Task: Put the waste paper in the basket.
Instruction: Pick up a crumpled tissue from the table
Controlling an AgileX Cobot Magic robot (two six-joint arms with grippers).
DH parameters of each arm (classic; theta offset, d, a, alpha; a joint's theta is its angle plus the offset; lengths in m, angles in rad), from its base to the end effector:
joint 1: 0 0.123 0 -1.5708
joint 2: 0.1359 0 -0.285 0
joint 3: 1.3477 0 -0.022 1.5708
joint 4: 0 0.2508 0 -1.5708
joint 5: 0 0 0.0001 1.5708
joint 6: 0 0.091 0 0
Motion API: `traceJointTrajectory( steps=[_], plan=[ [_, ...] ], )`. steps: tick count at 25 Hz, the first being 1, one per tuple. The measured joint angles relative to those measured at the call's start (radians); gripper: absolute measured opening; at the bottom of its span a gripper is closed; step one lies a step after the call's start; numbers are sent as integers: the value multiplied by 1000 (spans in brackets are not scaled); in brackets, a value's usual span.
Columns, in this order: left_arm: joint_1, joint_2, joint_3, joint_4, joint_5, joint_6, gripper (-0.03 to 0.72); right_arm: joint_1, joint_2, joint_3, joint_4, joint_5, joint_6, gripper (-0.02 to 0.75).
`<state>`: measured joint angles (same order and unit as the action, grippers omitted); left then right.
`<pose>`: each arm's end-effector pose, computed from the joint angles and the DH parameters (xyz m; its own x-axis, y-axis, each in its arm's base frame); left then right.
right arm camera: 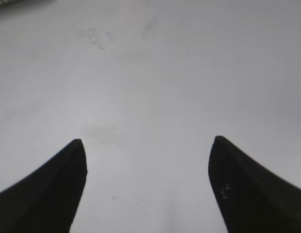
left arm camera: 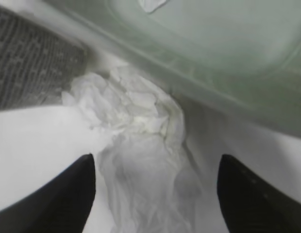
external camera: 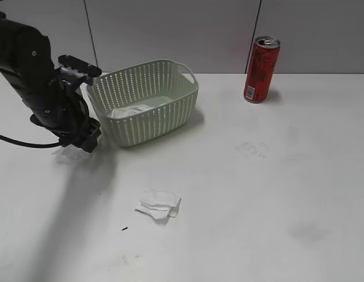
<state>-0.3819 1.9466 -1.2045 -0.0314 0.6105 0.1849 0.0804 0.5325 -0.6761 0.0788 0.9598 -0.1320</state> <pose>0.3512 -0.1428 0.1494 -0.8139 0.4977 -0.2998 0.5131 0.8578 0.0307 0.0825 0.0125 0.3179 -0.6493 -0.1390 -0.7477 -0.1851 0.9825 -0.0220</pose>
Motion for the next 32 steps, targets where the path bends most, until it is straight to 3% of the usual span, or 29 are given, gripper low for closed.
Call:
traceJointTrajectory(
  steps=[14, 17, 21, 25, 32],
  plan=[
    [0, 100, -7, 0, -117, -1, 552, 0, -361, 191, -1, -1, 23, 590],
    [0, 101, -11, -1, -114, -1, 469, 0, -399, 219, 0, -1, 28, 590],
    [-1, 101, -11, 2, -71, 0, 224, 0, -429, 245, 2, 0, 31, 590],
    [-1, 100, -13, 12, -14, 0, 36, 0, -430, 250, 2, -4, 31, 590],
    [-1, 29, -8, 18, 208, 0, 8, 0, -430, 250, 2, -7, 32, 590]
  ],
)
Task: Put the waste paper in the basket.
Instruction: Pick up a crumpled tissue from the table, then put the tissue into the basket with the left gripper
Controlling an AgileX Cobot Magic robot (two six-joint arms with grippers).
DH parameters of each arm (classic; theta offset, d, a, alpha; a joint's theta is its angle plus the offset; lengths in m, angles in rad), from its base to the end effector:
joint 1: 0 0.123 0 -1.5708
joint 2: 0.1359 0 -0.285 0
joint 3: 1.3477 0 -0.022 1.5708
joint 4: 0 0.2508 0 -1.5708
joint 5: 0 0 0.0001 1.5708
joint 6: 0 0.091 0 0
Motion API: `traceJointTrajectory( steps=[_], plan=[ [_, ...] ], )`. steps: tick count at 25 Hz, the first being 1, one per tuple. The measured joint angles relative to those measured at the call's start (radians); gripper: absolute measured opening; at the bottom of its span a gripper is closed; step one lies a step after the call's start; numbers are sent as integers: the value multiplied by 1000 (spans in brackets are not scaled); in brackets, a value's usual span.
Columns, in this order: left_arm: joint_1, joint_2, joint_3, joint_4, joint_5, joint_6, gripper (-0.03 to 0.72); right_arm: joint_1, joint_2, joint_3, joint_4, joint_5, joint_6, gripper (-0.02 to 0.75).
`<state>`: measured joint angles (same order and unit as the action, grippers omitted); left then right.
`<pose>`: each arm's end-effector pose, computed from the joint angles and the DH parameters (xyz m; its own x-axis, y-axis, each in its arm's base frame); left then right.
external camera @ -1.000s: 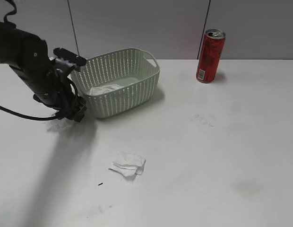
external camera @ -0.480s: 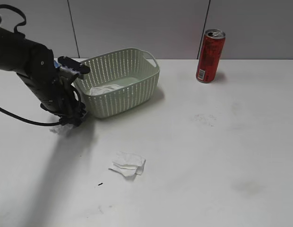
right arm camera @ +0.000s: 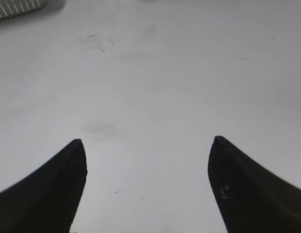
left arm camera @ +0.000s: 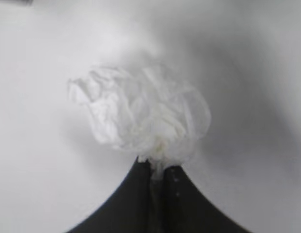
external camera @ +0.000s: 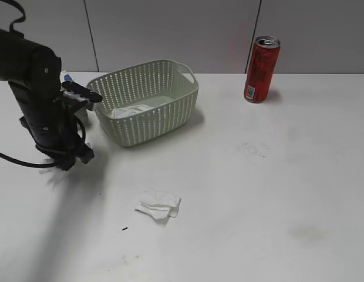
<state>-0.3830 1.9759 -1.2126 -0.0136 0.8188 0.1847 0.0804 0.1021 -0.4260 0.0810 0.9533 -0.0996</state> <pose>0.3363 -0.1365 0.1368 -0.8453 0.5287 -0.0764 0.5300 0.8480 0.0035 0.0214 0.0078 0.2638 -0.5051 -0.0934 -0.8580 -0.1633 0.9865 -0.0112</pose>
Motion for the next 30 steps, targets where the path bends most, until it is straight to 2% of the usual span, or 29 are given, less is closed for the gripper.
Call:
traceJointTrajectory(
  steps=[4, 8, 11, 14, 19, 22, 26, 30],
  plan=[
    [0, -127, 0, -1, 67, 0, 8, 0, 0, 0, 1, -1, 0, 590],
    [0, -291, 0, -4, 37, 0, 8, 0, 0, 0, 1, -1, 0, 589],
    [0, -391, 0, -4, -102, 0, 7, 0, 0, 0, 2, -1, 0, 589],
    [0, -443, 0, -27, -346, 0, 7, 0, 0, 0, 2, -1, 1, 589],
    [0, -415, 0, -213, -738, 0, 6, 0, 0, 0, 2, -2, 1, 589],
    [0, -359, 0, -302, -873, 0, 6, 0, 0, 0, 2, -3, 1, 589],
    [-10, -258, 0, -343, -905, 0, 6, 0, 0, 0, 2, -3, 1, 589],
    [-54, -157, 7, -344, -916, 0, 6, 0, 0, 0, 2, -3, 1, 589]
  ],
)
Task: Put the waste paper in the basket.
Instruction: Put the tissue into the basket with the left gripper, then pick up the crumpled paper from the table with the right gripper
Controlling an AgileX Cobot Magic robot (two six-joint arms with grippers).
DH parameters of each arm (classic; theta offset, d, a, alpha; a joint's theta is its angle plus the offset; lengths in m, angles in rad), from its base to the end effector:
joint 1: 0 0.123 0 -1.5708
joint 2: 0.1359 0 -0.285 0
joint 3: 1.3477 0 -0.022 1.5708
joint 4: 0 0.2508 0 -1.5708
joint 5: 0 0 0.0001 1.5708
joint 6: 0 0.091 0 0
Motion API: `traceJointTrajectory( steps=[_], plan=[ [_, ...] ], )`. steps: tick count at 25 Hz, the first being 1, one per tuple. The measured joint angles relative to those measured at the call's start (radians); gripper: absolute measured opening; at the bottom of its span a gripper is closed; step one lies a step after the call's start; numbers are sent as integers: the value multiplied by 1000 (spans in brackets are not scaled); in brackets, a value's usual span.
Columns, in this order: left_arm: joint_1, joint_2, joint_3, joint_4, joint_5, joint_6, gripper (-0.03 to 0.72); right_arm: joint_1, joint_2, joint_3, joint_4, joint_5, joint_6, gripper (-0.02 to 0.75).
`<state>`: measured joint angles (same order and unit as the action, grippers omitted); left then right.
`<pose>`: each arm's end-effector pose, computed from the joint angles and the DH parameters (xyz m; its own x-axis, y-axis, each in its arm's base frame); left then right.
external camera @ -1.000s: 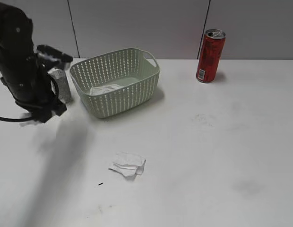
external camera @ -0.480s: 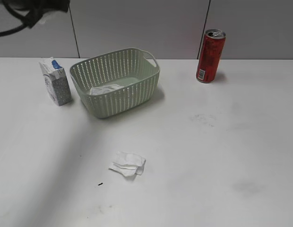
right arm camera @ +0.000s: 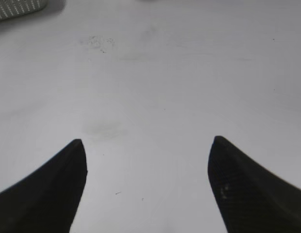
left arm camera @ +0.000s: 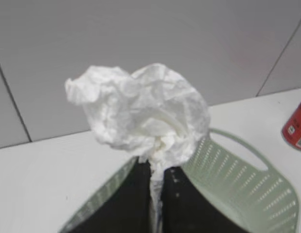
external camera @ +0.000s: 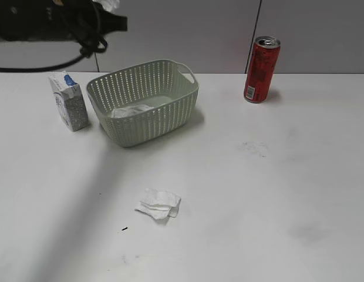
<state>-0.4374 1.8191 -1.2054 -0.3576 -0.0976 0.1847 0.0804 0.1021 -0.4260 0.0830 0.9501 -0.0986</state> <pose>0.3792 -0.1739 0.2418 -0.4436 0.0193 -0.8960 0.3244 0.9354 -0.1405 0.0215 0.0079 0.2640 -0.5027 -0.0908 -0.8597 -0.1633 0.9865 -0.0087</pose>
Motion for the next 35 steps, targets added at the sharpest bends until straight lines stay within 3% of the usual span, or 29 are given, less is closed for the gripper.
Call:
traceJointTrajectory(
  steps=[4, 7, 12, 14, 24, 30, 35],
  plan=[
    [-25, 81, 0, 45, -30, 0, 19, 0, 0, 0, 0, 0, 0, 589],
    [-27, 120, 0, 83, -34, 0, 115, 0, 0, 0, 0, 0, 0, 589],
    [-27, 128, 1, 116, -43, 0, 552, 0, 0, 0, 0, 0, 0, 589],
    [-27, 128, 1, 117, -35, 0, 629, 0, 0, 0, 0, 0, 1, 589],
    [-27, -23, 1, 126, 148, 0, 635, 0, 0, 0, 0, -1, 1, 589],
    [-9, -220, 1, 156, 428, 0, 594, 0, 0, 0, 0, -1, 1, 589],
    [75, -402, 1, 162, 701, 0, 589, 0, 10, 0, 0, -4, 1, 589]
  ],
)
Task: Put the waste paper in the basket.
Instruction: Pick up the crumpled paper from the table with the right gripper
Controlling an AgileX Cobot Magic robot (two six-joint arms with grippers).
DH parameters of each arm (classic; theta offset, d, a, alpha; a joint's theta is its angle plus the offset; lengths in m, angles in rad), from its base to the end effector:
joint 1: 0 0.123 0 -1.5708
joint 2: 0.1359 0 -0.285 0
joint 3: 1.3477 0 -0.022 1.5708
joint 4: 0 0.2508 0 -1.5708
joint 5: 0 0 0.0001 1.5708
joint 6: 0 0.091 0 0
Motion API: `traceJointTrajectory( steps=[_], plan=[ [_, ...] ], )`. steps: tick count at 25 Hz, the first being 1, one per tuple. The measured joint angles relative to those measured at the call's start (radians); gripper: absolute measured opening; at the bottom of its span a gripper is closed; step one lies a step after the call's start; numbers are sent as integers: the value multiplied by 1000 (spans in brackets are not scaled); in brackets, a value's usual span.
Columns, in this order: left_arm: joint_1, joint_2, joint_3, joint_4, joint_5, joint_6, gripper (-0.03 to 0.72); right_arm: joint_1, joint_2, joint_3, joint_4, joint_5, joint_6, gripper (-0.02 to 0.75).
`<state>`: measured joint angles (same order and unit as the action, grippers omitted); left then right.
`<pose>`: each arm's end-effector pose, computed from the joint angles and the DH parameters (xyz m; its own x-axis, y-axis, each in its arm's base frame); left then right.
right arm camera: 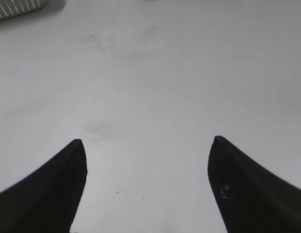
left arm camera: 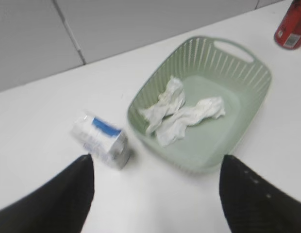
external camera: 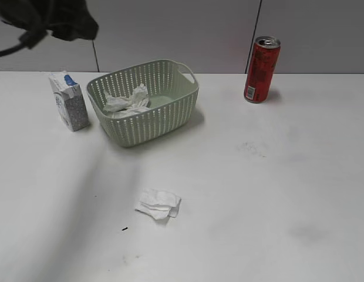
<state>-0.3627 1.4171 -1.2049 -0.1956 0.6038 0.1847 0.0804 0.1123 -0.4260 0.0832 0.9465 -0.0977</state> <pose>0.2904 -0.1210 0.3388 -0.6063 0.2546 -0.7534 0.4443 0.8942 -0.0554 0.0231 0.0080 0.2641 -0.5085 -0.0900 -0.8563 -0.1627 0.9866 -0.0071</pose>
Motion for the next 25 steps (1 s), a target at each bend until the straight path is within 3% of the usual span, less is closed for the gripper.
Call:
traceJointTrajectory(
  steps=[5, 11, 22, 25],
  plan=[
    [125, -193, 16, 47, 337, 0, 589, 0, 100, -18, 2, -8, 0, 589],
    [225, -520, 209, 99, 424, 0, 589, 0, 315, -72, 47, -57, 19, 589],
    [240, -1155, 554, 100, 459, -44, 589, 3, 873, -285, 198, -89, -37, 589],
    [240, -1275, 611, 106, 469, -60, 589, 44, 1004, -367, 211, -97, -48, 589]
  ],
)
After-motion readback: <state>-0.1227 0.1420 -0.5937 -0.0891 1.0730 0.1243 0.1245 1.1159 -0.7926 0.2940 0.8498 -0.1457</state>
